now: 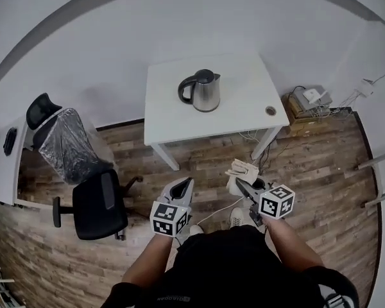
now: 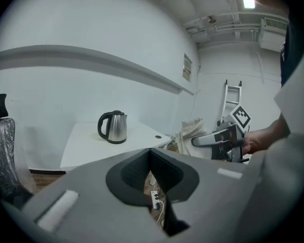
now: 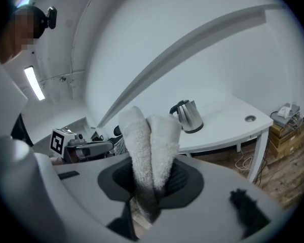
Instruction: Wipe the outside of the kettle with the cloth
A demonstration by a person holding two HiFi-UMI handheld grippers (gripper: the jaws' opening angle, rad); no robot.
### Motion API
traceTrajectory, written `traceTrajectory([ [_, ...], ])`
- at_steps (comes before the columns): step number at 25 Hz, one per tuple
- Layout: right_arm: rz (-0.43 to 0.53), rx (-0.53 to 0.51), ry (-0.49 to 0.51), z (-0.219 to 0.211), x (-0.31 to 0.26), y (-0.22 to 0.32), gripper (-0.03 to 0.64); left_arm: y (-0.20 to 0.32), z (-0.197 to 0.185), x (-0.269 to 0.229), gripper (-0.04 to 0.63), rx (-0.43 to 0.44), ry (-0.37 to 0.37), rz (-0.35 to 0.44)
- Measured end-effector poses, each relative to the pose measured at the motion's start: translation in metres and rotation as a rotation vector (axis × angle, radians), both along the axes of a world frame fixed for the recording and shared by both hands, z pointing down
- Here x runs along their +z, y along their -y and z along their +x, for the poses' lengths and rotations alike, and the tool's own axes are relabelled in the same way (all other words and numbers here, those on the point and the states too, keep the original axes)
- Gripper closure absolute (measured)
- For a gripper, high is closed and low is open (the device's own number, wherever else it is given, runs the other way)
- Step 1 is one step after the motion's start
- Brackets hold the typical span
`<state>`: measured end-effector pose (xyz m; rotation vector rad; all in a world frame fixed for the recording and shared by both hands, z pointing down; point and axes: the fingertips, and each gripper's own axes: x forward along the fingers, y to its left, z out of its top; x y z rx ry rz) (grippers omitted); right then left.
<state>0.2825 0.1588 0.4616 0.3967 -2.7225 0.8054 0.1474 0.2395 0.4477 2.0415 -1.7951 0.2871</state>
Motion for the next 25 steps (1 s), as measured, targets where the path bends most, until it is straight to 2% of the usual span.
traceTrajectory([
  [4, 0.053, 0.071, -0.032, -0.002, -0.010, -0.038, 0.518, -0.009, -0.007, 0.000, 0.588, 0.083, -0.057, 0.026],
  [8, 0.092, 0.070, -0.052, -0.004, -0.021, -0.048, 0.518, -0.010, -0.016, -0.005, 0.588, 0.073, -0.111, 0.039],
  [12, 0.118, 0.046, -0.053, 0.000, -0.030, -0.039, 0.518, -0.010, -0.023, -0.009, 0.588, -0.006, -0.111, 0.048],
  [15, 0.119, 0.029, -0.061, 0.014, -0.028, -0.024, 0.518, 0.000, -0.010, -0.011, 0.588, -0.033, -0.102, 0.049],
  [20, 0.050, 0.042, 0.011, 0.033, -0.031, 0.002, 0.518, 0.020, 0.016, -0.019, 0.588, -0.003, -0.098, 0.046],
  [25, 0.077, 0.032, 0.014, 0.034, -0.036, 0.007, 0.518, 0.024, 0.025, -0.018, 0.588, 0.002, -0.083, 0.040],
])
